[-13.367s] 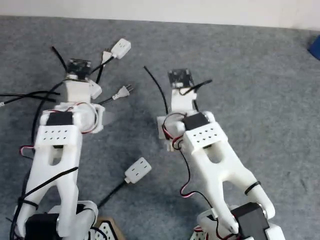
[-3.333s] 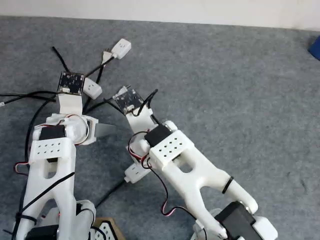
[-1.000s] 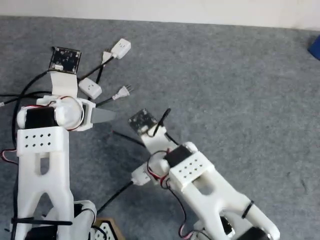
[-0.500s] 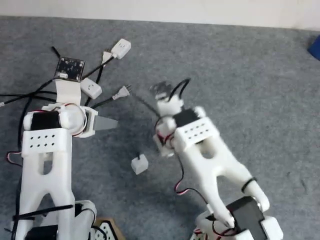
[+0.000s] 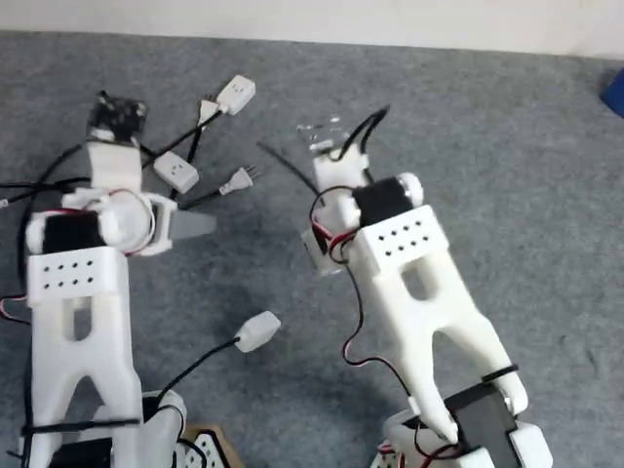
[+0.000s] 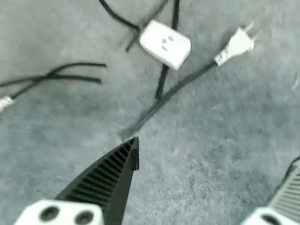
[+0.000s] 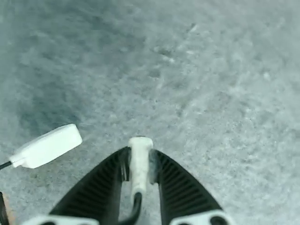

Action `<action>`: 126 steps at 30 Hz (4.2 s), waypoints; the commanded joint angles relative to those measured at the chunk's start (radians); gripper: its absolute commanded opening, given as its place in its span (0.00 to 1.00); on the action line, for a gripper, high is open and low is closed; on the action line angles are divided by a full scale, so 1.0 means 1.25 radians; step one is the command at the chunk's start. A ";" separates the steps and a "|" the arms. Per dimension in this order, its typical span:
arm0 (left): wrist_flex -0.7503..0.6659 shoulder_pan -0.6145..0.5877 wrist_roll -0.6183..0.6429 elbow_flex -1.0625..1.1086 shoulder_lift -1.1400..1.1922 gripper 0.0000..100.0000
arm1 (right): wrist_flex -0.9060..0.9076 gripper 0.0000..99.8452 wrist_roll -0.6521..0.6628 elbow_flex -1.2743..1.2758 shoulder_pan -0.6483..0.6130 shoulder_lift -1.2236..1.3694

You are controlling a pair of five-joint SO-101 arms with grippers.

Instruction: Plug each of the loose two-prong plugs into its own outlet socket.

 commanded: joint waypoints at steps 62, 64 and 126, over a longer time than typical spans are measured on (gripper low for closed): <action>0.504 -0.003 -0.366 -0.697 0.679 0.38 | -0.013 0.01 0.023 0.181 -0.066 -0.196; 0.507 0.044 -0.322 -0.684 0.672 0.38 | -0.009 0.01 0.034 0.186 0.021 -0.188; -0.201 -0.514 -0.243 -0.068 0.425 0.38 | -0.390 0.01 -0.258 0.147 -0.386 0.186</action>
